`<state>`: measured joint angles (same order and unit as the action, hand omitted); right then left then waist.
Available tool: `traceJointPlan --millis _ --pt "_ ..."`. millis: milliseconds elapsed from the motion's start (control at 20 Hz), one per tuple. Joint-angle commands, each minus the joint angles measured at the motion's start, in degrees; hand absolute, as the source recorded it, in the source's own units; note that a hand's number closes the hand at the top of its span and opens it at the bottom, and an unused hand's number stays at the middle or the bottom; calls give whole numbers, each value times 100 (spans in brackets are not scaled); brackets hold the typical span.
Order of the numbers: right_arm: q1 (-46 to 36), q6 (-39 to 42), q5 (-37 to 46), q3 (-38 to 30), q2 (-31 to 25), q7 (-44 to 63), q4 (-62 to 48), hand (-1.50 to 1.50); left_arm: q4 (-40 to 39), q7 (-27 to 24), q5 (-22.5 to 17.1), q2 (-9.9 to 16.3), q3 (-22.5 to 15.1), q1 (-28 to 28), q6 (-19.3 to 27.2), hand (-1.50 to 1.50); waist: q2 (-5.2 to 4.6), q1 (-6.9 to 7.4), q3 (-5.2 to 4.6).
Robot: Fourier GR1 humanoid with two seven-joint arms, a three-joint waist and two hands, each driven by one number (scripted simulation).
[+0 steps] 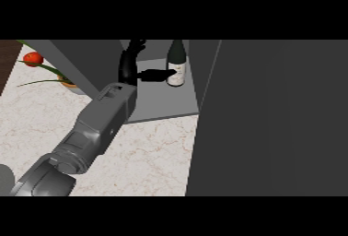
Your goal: Pick up the wine, place it into the cabinet and close the cabinet
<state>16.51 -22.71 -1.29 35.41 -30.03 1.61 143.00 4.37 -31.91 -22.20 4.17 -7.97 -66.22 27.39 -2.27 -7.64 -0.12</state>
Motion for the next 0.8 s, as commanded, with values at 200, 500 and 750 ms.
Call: traceJointPlan --millis 200,500,750 --pt "249 91 -277 29 -112 189 717 -150 192 -159 -131 122 184 -249 -734 -150 6 20 -3" --pt "358 35 -194 67 -98 281 765 -150 427 -566 -352 -24 427 -124 -1640 150 65 187 -6" --pt "593 -28 -102 121 -134 254 932 -150 476 -598 -435 -125 544 -227 -2058 -150 109 258 -1"
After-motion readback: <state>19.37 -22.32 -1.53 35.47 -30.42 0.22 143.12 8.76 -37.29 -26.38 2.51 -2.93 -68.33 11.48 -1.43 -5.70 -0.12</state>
